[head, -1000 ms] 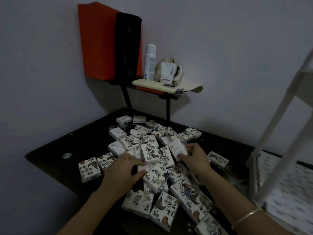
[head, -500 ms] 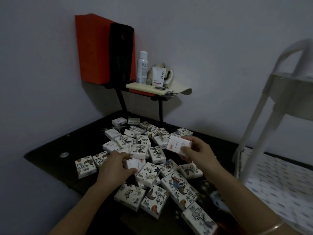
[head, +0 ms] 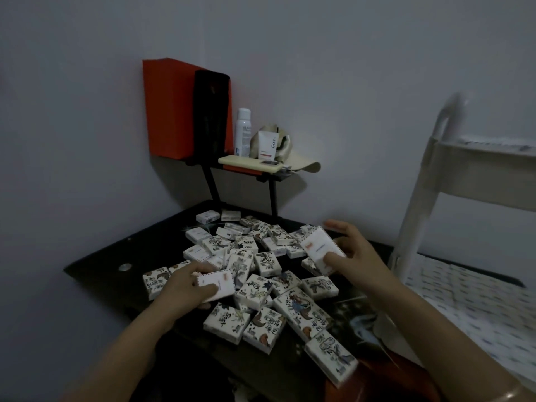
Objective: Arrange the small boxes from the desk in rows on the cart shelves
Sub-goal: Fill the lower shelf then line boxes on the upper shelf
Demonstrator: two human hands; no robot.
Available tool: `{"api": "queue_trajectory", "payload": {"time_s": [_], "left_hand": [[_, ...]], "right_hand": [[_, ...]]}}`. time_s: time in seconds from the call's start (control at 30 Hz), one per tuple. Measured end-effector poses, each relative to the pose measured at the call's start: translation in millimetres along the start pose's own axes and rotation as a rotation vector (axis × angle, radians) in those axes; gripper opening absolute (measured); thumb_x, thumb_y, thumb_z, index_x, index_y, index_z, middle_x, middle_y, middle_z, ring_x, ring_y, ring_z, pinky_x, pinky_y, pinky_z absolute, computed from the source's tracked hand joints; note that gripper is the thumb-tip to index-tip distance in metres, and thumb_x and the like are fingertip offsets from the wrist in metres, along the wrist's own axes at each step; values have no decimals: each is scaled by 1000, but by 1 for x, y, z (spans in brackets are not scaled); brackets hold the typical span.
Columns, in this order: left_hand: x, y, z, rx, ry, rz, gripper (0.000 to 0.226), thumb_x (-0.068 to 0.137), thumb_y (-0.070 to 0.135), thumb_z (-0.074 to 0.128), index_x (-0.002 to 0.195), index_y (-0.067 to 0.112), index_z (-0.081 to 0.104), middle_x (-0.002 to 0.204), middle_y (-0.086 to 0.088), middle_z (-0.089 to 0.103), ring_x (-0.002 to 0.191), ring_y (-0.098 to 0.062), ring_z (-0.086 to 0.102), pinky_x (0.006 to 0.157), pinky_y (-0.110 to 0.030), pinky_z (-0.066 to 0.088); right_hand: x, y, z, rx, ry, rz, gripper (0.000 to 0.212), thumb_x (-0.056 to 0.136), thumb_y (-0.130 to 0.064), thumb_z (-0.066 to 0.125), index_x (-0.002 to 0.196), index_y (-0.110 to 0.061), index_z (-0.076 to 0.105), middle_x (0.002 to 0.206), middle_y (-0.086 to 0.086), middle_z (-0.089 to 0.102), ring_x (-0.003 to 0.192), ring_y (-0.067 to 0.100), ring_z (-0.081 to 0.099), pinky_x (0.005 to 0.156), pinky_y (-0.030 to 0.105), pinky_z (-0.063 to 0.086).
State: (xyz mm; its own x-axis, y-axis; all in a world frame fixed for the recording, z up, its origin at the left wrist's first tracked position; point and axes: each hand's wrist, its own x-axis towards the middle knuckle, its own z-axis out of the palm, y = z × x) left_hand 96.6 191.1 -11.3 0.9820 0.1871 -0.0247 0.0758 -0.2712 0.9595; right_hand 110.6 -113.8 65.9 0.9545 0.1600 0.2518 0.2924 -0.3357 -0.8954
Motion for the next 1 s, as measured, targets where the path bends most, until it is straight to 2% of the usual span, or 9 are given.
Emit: {"api": "queue_trajectory", "payload": {"time_s": [0.1,0.2,0.3,0.4,0.57,0.7,0.77,0.9,1.0], "left_hand": [[-10,13,2,-125,-46,-35,36,84,0,69,112,22,65,114,-12,55,85,-29,68,65,-37,61],[-22,37,9,-232,-124,-20,40,86,-1,66,112,28,63,119,-7,53,85,-31,71,69,-40,61],[-36,72,22,-283,-215,59,39,87,3,64,116,28,61,118,-8,59,86,-33,72,75,-45,59],[-53,117,41,-190,-321,174,38,80,17,62,117,28,63,107,-11,66,76,-29,69,70,-42,53],[-81,196,87,-209,-629,319,40,71,18,58,110,14,66,79,-5,65,57,-15,58,51,-28,48],[-93,242,131,-282,-774,393,44,71,16,63,114,7,65,81,-7,63,58,-15,56,50,-26,47],[-99,261,153,-322,-849,417,43,72,18,65,114,6,65,80,-6,63,57,-14,55,49,-25,47],[-106,295,189,-300,-858,505,40,74,30,71,110,12,69,83,-4,67,64,-14,56,52,-25,49],[-111,321,212,-226,-825,594,29,82,29,75,108,16,70,99,-7,73,76,-18,64,67,-28,54]], "right_hand": [[-11,-9,-7,-119,-35,-72,66,87,-6,59,134,-49,42,115,3,59,86,20,64,77,37,56],[-23,-25,-16,-200,-60,-145,68,88,-7,56,129,-58,41,131,-7,50,96,9,57,79,29,51],[-39,-55,-33,-185,-34,-193,61,91,-2,50,125,-53,46,120,-4,58,87,17,64,77,41,56],[-56,-89,-61,-203,87,-232,52,91,-4,47,115,-49,52,110,-7,59,84,22,65,75,47,56],[-79,-135,-123,-175,282,-343,50,81,-6,67,113,-42,54,105,4,63,82,18,66,69,28,58],[-94,-151,-170,-270,475,-322,57,61,-41,81,110,-47,54,98,-4,65,76,7,66,65,25,57],[-99,-155,-194,-344,604,-341,54,62,-42,82,108,-44,55,90,-8,66,68,4,62,59,23,52],[-101,-157,-248,-400,801,-306,60,71,-39,79,120,-33,46,97,-4,62,78,15,65,68,34,57],[-104,-160,-285,-385,844,-228,49,80,-39,72,119,-25,46,99,-6,59,81,11,61,63,26,50]]}}
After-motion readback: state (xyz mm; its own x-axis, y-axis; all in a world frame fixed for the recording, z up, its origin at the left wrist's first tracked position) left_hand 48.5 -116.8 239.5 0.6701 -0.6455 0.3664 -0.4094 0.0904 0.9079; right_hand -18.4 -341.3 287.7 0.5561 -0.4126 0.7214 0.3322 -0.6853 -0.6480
